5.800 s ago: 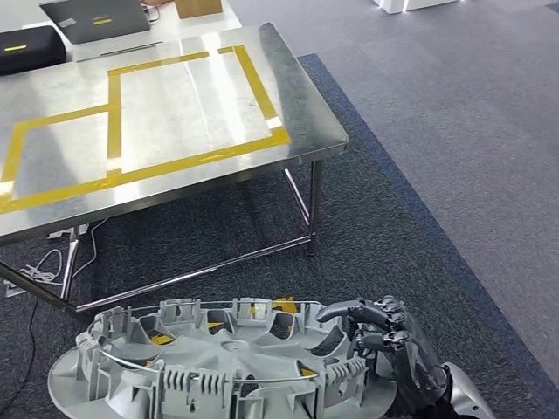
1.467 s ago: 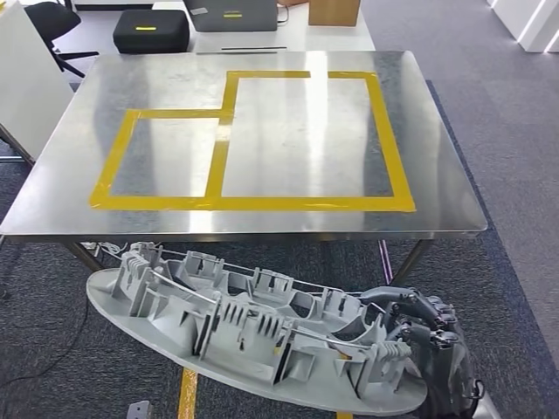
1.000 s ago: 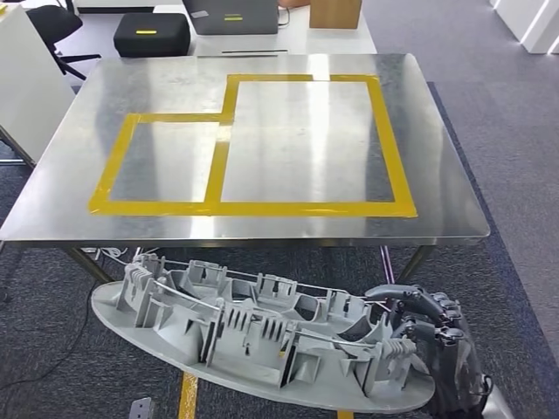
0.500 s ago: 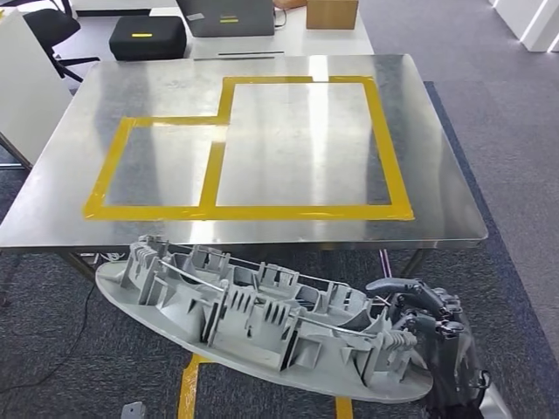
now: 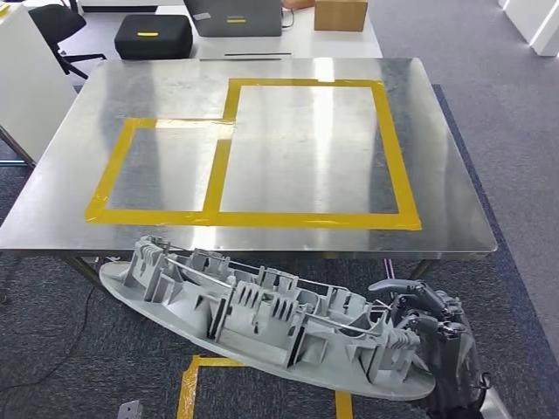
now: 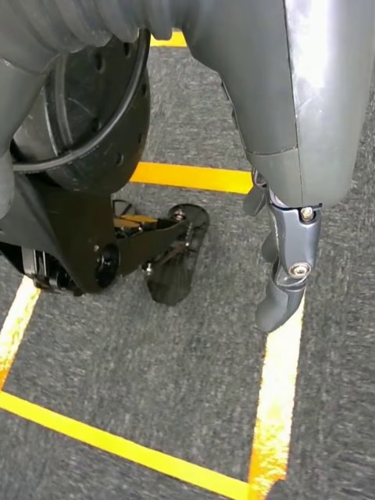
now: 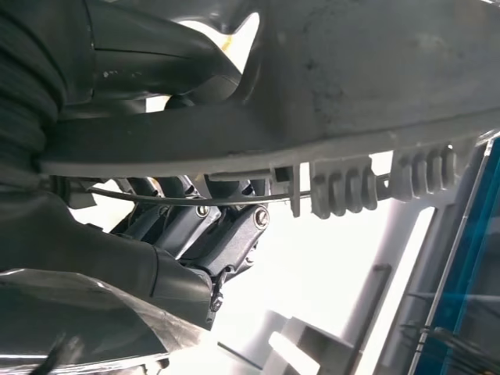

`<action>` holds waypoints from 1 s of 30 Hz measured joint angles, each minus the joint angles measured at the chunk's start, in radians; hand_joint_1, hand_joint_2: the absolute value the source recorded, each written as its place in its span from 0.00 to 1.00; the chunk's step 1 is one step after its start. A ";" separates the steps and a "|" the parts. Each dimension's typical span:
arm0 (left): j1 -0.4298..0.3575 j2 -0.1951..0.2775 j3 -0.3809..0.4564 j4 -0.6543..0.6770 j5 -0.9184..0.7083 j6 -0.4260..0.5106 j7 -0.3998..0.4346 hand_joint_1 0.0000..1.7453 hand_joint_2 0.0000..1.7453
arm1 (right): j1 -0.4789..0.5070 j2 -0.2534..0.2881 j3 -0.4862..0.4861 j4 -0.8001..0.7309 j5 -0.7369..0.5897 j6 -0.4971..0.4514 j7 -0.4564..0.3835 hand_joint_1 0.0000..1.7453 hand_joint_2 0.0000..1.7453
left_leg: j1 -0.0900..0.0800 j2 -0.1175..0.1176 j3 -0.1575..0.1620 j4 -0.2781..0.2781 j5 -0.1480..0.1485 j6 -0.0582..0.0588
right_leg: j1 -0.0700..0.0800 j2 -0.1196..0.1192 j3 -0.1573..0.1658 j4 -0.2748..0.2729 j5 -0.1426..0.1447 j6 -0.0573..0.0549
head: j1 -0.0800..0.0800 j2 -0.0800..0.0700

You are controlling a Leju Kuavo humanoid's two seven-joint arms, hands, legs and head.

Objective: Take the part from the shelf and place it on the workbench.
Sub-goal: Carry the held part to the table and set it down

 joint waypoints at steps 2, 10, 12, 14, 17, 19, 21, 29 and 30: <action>-0.001 0.000 0.001 0.000 -0.001 0.000 -0.001 0.00 1.00 | 0.000 0.000 0.000 0.003 0.003 0.006 0.003 1.00 1.00 | 0.000 0.000 0.000 0.001 -0.004 -0.007 | 0.001 0.002 0.004 -0.002 -0.003 -0.013 | -0.002 0.000; -0.002 0.000 0.003 0.000 -0.008 0.001 -0.004 0.00 1.00 | -0.007 0.000 0.001 0.011 0.015 0.011 0.007 1.00 1.00 | 0.003 0.003 -0.159 0.287 -0.082 -0.019 | 0.003 -0.002 0.039 -0.005 -0.028 -0.042 | -0.010 0.000; -0.002 0.001 0.003 0.000 -0.009 0.001 -0.003 0.00 1.00 | -0.008 0.000 0.001 0.012 0.015 0.011 0.007 1.00 1.00 | -0.002 0.003 -0.119 0.170 0.004 -0.002 | 0.006 0.000 0.053 -0.006 -0.038 -0.041 | -0.009 0.000; -0.003 0.003 0.003 0.000 -0.009 0.001 -0.003 0.00 1.00 | -0.009 0.000 0.001 0.012 0.015 0.011 0.007 1.00 1.00 | -0.010 0.004 -0.077 0.064 0.048 0.016 | 0.009 0.000 0.061 -0.007 -0.047 -0.033 | -0.009 0.000; -0.004 0.003 0.004 0.000 -0.009 0.000 -0.004 0.00 1.00 | -0.014 0.000 0.002 0.012 0.019 0.010 0.006 1.00 1.00 | -0.015 0.004 -0.059 0.019 0.038 0.023 | 0.007 -0.003 0.063 -0.015 -0.050 -0.016 | -0.010 0.000; -0.003 0.002 0.004 0.000 -0.009 -0.001 -0.004 0.00 1.00 | -0.020 0.000 0.004 0.012 0.023 0.009 0.005 1.00 1.00 | -0.009 0.004 -0.045 -0.001 0.041 0.024 | 0.007 -0.004 0.058 -0.003 -0.062 -0.005 | -0.009 0.000; -0.004 0.001 0.005 0.000 -0.010 -0.003 -0.005 0.00 1.00 | -0.027 0.000 0.005 0.012 0.025 0.007 0.004 1.00 1.00 | -0.005 0.004 -0.032 -0.013 0.040 0.028 | 0.004 -0.003 0.008 0.086 -0.103 0.004 | -0.006 0.000; -0.005 -0.006 0.006 0.000 -0.012 -0.004 -0.005 0.00 1.00 | -0.032 -0.001 0.013 0.016 0.029 0.005 0.005 1.00 1.00 | -0.004 0.002 0.013 -0.008 -0.003 0.015 | -0.001 -0.005 -0.024 0.038 0.011 0.015 | -0.004 0.000; -0.006 -0.006 0.006 0.000 -0.012 -0.004 -0.005 0.00 1.00 | -0.033 -0.001 0.014 0.016 0.029 0.003 0.004 1.00 1.00 | -0.005 0.002 0.013 -0.005 -0.007 0.010 | 0.001 -0.005 -0.009 0.008 0.014 0.009 | -0.003 0.000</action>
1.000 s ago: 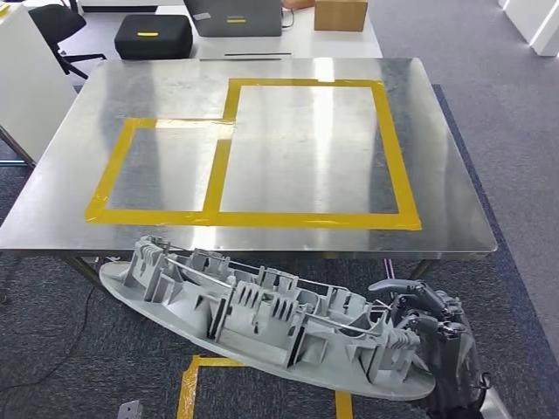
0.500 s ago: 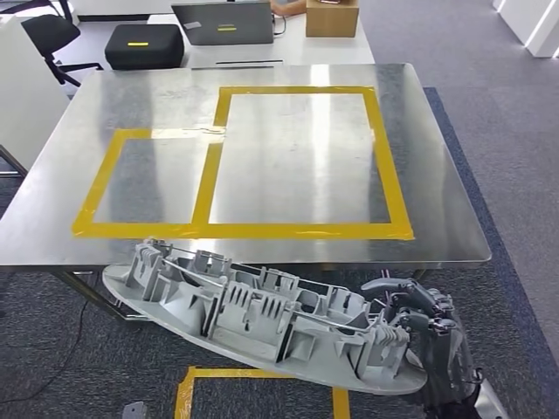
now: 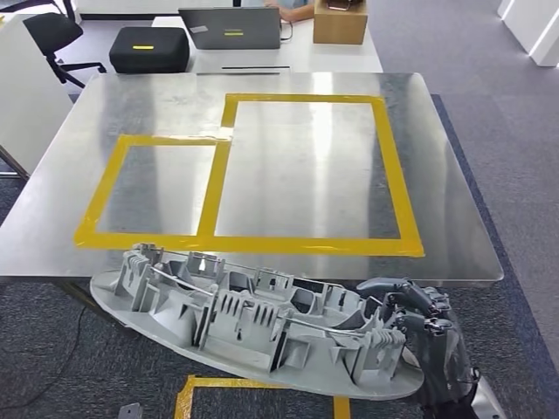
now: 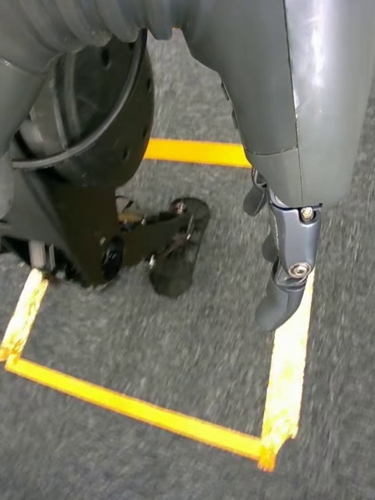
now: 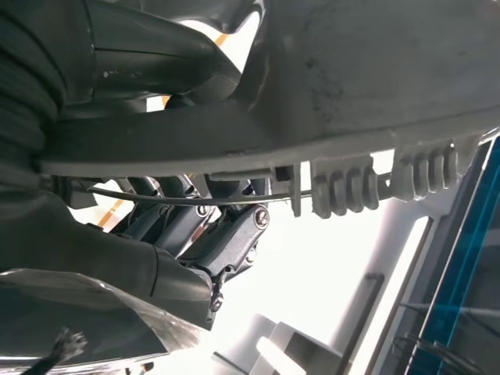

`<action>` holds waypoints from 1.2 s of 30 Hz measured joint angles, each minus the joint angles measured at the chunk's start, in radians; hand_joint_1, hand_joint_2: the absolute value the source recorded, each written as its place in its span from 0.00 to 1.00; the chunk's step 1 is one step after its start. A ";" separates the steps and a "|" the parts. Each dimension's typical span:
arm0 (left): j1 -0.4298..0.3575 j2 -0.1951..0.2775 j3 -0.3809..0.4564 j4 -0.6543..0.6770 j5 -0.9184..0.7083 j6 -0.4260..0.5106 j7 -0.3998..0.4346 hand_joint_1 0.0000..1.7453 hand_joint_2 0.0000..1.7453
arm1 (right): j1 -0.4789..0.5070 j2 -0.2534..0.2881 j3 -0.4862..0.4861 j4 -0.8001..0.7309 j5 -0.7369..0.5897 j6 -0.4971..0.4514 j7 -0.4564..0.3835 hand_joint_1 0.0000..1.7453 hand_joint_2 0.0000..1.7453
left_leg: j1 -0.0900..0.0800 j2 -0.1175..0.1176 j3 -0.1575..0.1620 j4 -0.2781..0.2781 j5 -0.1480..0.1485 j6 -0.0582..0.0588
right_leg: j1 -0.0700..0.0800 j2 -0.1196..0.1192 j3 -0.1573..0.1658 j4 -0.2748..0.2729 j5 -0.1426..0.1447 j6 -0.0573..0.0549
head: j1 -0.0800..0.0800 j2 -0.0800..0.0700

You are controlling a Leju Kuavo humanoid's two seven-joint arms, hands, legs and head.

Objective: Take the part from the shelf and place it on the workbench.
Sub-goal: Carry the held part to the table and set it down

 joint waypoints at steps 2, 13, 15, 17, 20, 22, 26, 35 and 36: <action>-0.002 0.000 0.001 0.000 0.000 0.000 0.000 0.00 1.00 | 0.000 0.000 0.001 0.001 0.001 -0.004 0.000 1.00 1.00 | -0.001 0.001 -0.002 0.003 -0.003 -0.008 | 0.003 0.003 0.007 -0.009 -0.012 -0.015 | -0.002 0.000; 0.000 0.000 0.010 0.000 -0.006 0.005 -0.002 0.00 1.00 | -0.007 0.000 0.012 0.003 0.006 -0.015 0.004 1.00 1.00 | 0.004 0.003 -0.123 0.157 0.018 -0.019 | 0.000 0.005 0.066 -0.018 -0.055 -0.046 | -0.011 0.000; -0.002 0.001 0.012 0.000 -0.006 0.007 -0.004 0.00 1.00 | -0.007 0.000 0.012 0.003 0.006 -0.016 0.004 1.00 1.00 | -0.002 0.003 -0.080 0.055 0.054 -0.007 | 0.001 0.006 0.073 -0.020 -0.065 -0.036 | -0.009 0.000; -0.004 0.001 0.013 0.000 -0.006 0.007 -0.006 0.00 1.00 | -0.007 0.000 0.013 0.003 0.005 -0.016 0.004 1.00 1.00 | -0.007 0.003 -0.072 0.032 0.044 -0.002 | 0.001 0.005 0.076 -0.025 -0.067 -0.024 | -0.008 0.000; -0.002 -0.001 0.015 0.000 -0.006 0.009 -0.006 0.00 1.00 | -0.007 -0.001 0.015 0.003 0.005 -0.017 0.004 1.00 1.00 | 0.000 0.002 -0.054 0.005 0.044 0.005 | 0.002 0.003 0.077 -0.020 -0.078 -0.009 | -0.007 0.000; -0.003 -0.003 0.017 0.000 -0.006 0.010 -0.007 0.00 1.00 | -0.009 -0.001 0.016 0.003 0.003 -0.017 0.002 1.00 1.00 | 0.004 0.003 -0.040 -0.008 0.043 0.012 | 0.003 0.003 0.028 0.070 -0.119 -0.002 | -0.003 0.000; -0.003 -0.005 0.022 0.000 -0.006 0.008 -0.008 0.00 1.00 | -0.006 -0.002 0.017 0.004 -0.010 -0.016 0.002 1.00 1.00 | 0.002 0.002 -0.022 -0.009 0.025 0.019 | 0.002 0.003 -0.111 0.257 -0.137 0.004 | -0.001 0.000; -0.006 -0.005 0.033 0.000 -0.006 0.008 -0.012 0.00 1.00 | -0.003 -0.005 0.011 0.003 -0.038 0.000 -0.007 1.00 1.00 | -0.003 0.002 0.009 0.006 -0.025 -0.012 | 0.004 0.005 0.004 -0.019 -0.003 -0.033 | -0.005 0.000; -0.006 -0.005 0.034 0.000 -0.006 0.008 -0.013 0.00 1.00 | -0.002 -0.005 0.011 0.003 -0.039 0.002 -0.007 1.00 1.00 | -0.002 0.002 0.000 0.030 -0.040 -0.019 | 0.002 0.004 0.009 -0.021 -0.005 -0.037 | -0.006 0.000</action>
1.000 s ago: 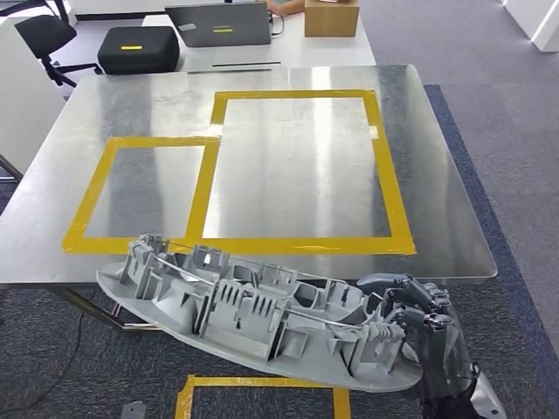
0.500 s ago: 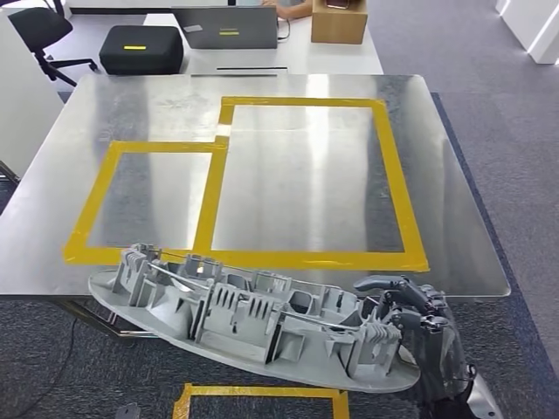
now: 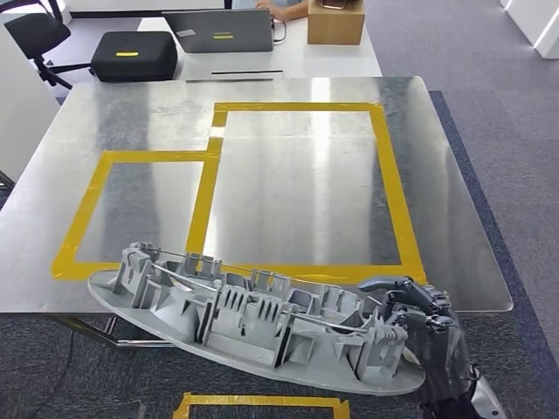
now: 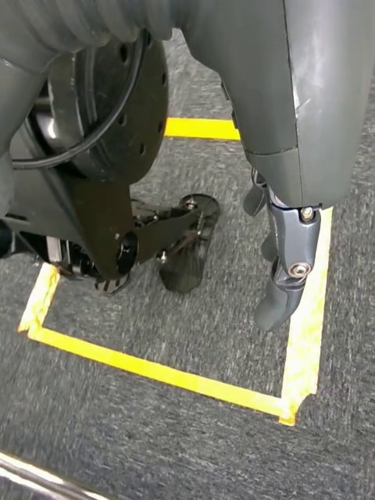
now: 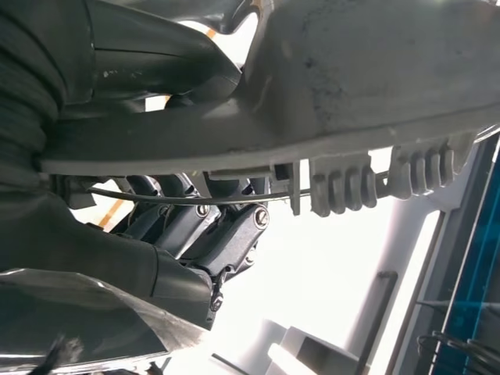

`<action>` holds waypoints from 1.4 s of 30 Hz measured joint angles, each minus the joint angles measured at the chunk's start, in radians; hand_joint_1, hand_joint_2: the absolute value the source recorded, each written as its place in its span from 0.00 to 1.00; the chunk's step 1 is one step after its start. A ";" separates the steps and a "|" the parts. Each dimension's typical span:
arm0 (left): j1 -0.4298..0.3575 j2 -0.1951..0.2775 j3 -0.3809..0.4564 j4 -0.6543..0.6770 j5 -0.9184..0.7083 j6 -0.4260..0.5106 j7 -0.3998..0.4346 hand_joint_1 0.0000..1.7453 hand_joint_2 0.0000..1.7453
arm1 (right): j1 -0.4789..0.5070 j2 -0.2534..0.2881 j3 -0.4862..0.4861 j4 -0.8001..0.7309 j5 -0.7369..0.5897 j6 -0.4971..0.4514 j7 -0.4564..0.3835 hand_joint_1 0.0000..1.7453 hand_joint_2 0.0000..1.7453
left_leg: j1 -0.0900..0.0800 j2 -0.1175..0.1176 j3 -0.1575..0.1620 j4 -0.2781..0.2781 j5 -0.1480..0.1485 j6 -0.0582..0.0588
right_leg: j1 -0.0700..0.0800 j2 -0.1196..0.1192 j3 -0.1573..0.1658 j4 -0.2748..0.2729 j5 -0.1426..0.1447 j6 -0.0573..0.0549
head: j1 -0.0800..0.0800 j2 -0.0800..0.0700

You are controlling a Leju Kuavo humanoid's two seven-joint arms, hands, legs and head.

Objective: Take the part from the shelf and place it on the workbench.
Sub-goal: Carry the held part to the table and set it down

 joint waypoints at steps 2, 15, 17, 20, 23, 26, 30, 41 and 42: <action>0.000 0.000 0.003 0.000 0.000 -0.002 -0.002 0.00 1.00 | 0.000 0.000 -0.001 0.000 0.000 0.005 0.000 1.00 1.00 | 0.004 0.000 -0.059 0.119 -0.053 -0.012 | -0.002 -0.003 0.010 -0.002 -0.006 -0.009 | -0.002 0.000; 0.002 0.000 0.017 0.000 -0.003 -0.039 -0.022 0.00 1.00 | -0.014 -0.002 -0.028 0.018 0.024 0.028 0.074 1.00 1.00 | 0.008 -0.002 -0.057 -0.011 0.073 -0.006 | 0.002 0.000 0.055 -0.003 -0.047 0.003 | 0.003 0.000; 0.000 0.000 0.017 0.000 -0.013 -0.048 -0.022 0.00 1.00 | -0.032 -0.001 -0.029 0.046 0.083 0.028 0.120 1.00 1.00 | 0.007 -0.002 -0.057 -0.011 0.072 -0.003 | 0.001 0.000 0.058 -0.008 -0.046 0.007 | 0.003 0.000; -0.007 0.000 0.017 0.000 -0.030 -0.063 -0.021 0.00 1.00 | -0.075 0.001 -0.015 0.116 0.185 0.021 0.189 1.00 1.00 | 0.006 -0.001 -0.056 -0.011 0.071 0.002 | 0.001 0.000 0.060 -0.013 -0.044 0.013 | 0.003 0.000; -0.010 0.002 0.017 0.000 -0.035 -0.068 -0.021 0.00 1.00 | -0.104 0.006 0.001 0.172 0.225 0.013 0.212 1.00 1.00 | 0.005 -0.002 -0.056 -0.010 0.071 0.004 | 0.000 -0.001 0.060 -0.015 -0.043 0.019 | 0.002 0.000; -0.010 0.002 0.017 0.000 -0.036 -0.068 -0.021 0.00 1.00 | -0.118 0.008 0.010 0.205 0.233 0.009 0.215 1.00 1.00 | 0.005 -0.002 -0.056 -0.010 0.072 0.004 | -0.001 -0.001 0.061 -0.015 -0.043 0.022 | 0.002 0.000; -0.010 0.002 0.017 0.000 -0.037 -0.069 -0.020 0.00 1.00 | -0.129 0.009 0.015 0.229 0.241 0.007 0.222 1.00 1.00 | 0.005 -0.001 -0.055 -0.010 0.072 0.004 | 0.000 -0.001 0.061 -0.014 -0.043 0.022 | 0.002 0.000; -0.041 0.002 0.010 0.000 -0.084 -0.126 -0.015 0.00 1.00 | -0.354 0.011 0.139 0.583 0.683 0.000 0.459 1.00 1.00 | 0.008 -0.001 -0.053 -0.010 0.075 0.005 | 0.002 -0.001 0.063 -0.012 -0.043 0.022 | 0.002 0.000; -0.044 0.002 0.008 0.000 -0.089 -0.132 -0.015 0.00 1.00 | -0.385 0.012 0.154 0.632 0.710 0.013 0.473 1.00 1.00 | 0.007 -0.001 -0.053 -0.010 0.076 0.005 | 0.002 -0.001 0.063 -0.011 -0.042 0.023 | 0.002 0.000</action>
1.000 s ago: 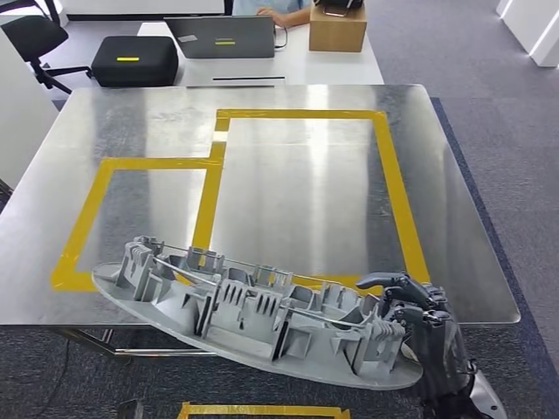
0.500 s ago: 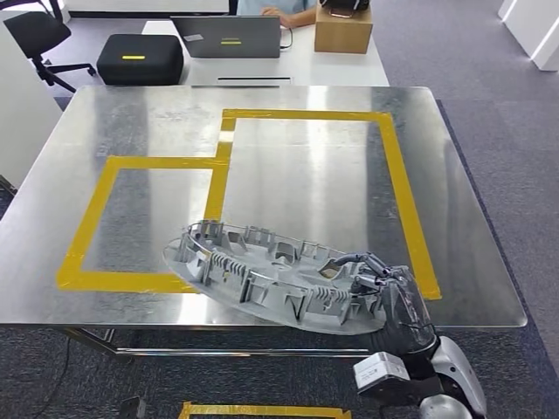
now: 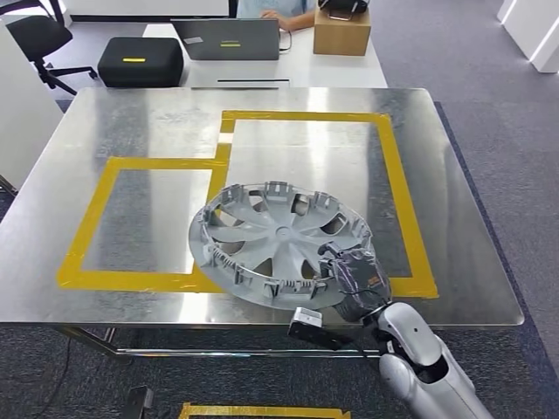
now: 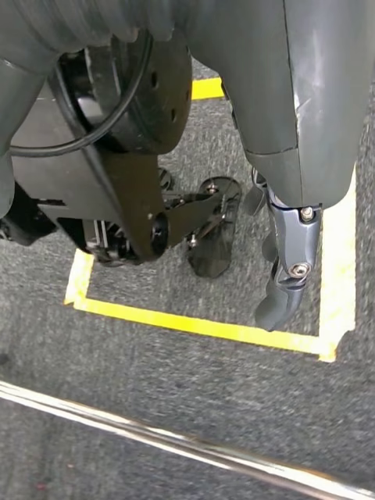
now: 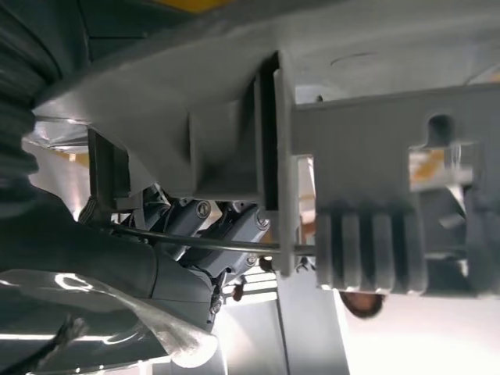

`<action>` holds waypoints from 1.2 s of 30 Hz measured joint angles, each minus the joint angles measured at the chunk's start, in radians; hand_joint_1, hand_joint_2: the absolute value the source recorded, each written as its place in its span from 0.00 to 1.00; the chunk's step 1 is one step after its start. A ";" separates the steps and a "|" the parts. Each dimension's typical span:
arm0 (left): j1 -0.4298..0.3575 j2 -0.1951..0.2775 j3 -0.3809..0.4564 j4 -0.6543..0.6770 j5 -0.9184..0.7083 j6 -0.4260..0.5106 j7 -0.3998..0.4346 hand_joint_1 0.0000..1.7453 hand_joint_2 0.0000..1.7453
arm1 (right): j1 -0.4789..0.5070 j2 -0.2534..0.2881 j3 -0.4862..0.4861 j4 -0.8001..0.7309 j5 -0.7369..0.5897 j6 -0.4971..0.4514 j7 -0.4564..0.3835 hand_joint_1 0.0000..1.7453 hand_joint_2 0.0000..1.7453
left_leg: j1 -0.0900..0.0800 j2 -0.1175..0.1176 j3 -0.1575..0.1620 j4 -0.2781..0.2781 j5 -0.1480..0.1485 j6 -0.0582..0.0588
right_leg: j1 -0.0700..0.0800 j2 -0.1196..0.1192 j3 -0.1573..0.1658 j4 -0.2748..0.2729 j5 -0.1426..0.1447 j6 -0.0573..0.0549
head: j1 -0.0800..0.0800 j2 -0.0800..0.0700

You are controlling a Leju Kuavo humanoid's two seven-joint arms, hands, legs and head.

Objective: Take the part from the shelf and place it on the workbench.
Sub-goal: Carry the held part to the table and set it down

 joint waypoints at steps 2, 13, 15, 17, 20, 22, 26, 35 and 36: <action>-0.006 0.000 -0.004 0.000 -0.007 -0.015 -0.002 0.00 1.00 | -0.064 0.004 0.031 0.101 0.045 0.024 0.023 1.00 1.00 | 0.000 0.000 0.000 0.000 0.001 0.000 | 0.000 0.000 0.000 0.000 0.001 0.000 | 0.000 0.000; -0.029 -0.006 -0.024 0.000 -0.027 -0.080 -0.016 0.00 1.00 | -0.378 0.094 0.142 0.592 0.147 0.086 0.051 1.00 1.00 | 0.000 0.000 0.003 0.000 0.002 0.001 | 0.000 0.000 0.002 0.001 0.002 0.001 | 0.000 0.000; -0.030 -0.007 -0.024 0.000 -0.027 -0.081 -0.016 0.00 1.00 | -0.396 0.103 0.149 0.626 0.148 0.086 0.052 1.00 1.00 | 0.000 0.000 0.004 0.000 0.002 0.001 | 0.000 0.000 0.002 0.001 0.002 0.001 | 0.000 0.000; -0.030 -0.007 -0.025 0.000 -0.028 -0.084 -0.016 0.00 1.00 | -0.408 0.111 0.153 0.651 0.151 0.086 0.054 1.00 1.00 | 0.000 0.000 0.004 0.000 0.002 0.001 | 0.000 0.000 0.003 0.001 0.002 0.001 | 0.000 0.000; -0.030 -0.008 -0.028 0.000 -0.033 -0.093 -0.015 0.00 1.00 | -0.435 0.125 0.162 0.701 0.158 0.091 0.069 1.00 1.00 | 0.000 0.000 0.004 0.000 0.002 0.001 | -0.001 0.000 0.003 0.001 0.002 0.001 | 0.000 0.000; -0.029 -0.008 -0.030 0.000 -0.035 -0.098 -0.016 0.00 1.00 | -0.462 0.133 0.166 0.738 0.155 0.099 0.084 1.00 1.00 | 0.000 0.000 0.004 0.000 0.002 0.001 | -0.001 0.000 0.003 0.001 0.002 0.001 | 0.000 0.000; -0.027 -0.008 -0.030 0.000 -0.028 -0.104 -0.018 0.00 1.00 | -0.514 0.141 0.163 0.798 0.145 0.105 0.101 1.00 1.00 | -0.001 -0.001 0.004 0.000 0.003 0.002 | -0.001 -0.001 0.003 0.001 0.003 0.002 | 0.000 0.000; -0.021 -0.008 -0.033 0.000 -0.047 -0.085 -0.021 0.00 0.00 | -0.546 0.172 0.164 0.822 0.164 0.120 0.095 0.00 0.00 | -0.001 0.000 0.004 0.000 0.003 0.002 | -0.001 0.000 0.003 0.001 0.003 0.002 | 0.000 0.000; -0.020 -0.008 -0.033 0.000 -0.047 -0.081 -0.019 0.00 0.00 | -0.546 0.174 0.166 0.818 0.165 0.130 0.091 0.00 0.00 | -0.001 0.000 0.004 0.000 0.003 0.002 | -0.001 0.000 0.002 0.001 0.003 0.002 | 0.000 0.000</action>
